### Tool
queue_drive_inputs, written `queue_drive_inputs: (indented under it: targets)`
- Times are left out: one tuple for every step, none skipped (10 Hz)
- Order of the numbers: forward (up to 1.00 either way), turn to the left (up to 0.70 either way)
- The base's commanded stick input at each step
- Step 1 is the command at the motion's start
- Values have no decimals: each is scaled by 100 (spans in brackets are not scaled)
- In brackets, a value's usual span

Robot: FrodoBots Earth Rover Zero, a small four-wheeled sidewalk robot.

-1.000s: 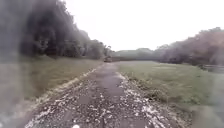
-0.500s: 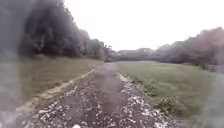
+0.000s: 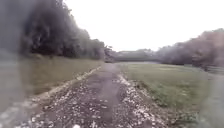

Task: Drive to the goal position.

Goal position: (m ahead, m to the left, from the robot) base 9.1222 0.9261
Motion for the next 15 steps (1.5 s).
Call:
queue_drive_inputs:
  targets:
    - [85, 0]
    - [85, 0]
    - [85, 0]
    - [85, 0]
    - [85, 0]
    - [85, 0]
    - [85, 0]
    - [85, 0]
    - [85, 0]
    - [85, 0]
    - [85, 0]
    - [85, 0]
    - [85, 0]
    - [85, 0]
    - [85, 0]
